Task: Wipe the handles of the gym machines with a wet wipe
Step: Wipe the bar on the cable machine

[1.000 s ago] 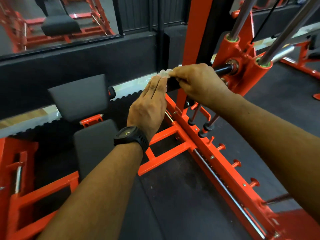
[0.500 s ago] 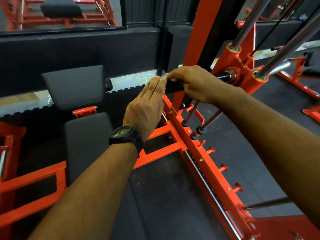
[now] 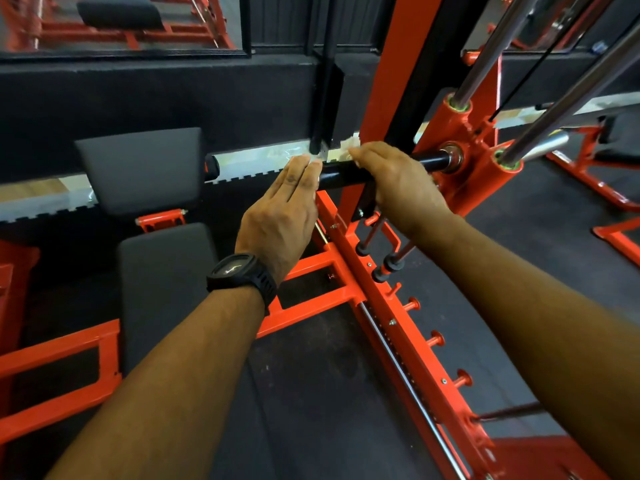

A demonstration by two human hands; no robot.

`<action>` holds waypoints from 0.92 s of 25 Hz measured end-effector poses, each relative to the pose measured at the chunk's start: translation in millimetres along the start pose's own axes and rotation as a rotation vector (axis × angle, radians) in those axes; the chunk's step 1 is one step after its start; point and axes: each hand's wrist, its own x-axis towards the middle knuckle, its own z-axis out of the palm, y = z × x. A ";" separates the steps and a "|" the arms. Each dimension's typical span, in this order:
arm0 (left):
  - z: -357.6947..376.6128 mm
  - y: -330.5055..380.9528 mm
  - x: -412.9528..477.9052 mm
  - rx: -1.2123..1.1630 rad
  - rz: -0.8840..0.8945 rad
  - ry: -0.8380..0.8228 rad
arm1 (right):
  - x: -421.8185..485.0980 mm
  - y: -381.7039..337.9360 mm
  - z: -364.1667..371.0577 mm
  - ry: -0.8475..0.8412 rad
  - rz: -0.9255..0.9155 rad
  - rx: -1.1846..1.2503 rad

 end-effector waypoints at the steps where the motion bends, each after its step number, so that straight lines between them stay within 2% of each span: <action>1: -2.9 -0.1 1.0 0.011 0.010 -0.003 | -5.0 0.2 -1.1 0.053 0.022 0.024; 8: -3.1 0.4 0.8 0.050 0.028 -0.023 | -26.6 12.0 5.3 0.175 -0.020 -0.056; 12: -2.4 2.9 1.1 0.074 0.043 -0.018 | -26.4 14.5 9.0 0.176 0.078 0.029; 15: -2.3 2.2 1.4 0.087 0.033 0.004 | -28.4 25.4 8.0 0.099 0.038 -0.028; 19: -2.2 4.0 1.1 0.098 0.052 0.005 | -12.9 41.7 -1.3 0.015 0.164 -0.058; 23: 0.4 1.8 -0.8 0.078 0.017 0.004 | -6.4 61.8 -16.6 -0.142 0.215 -0.133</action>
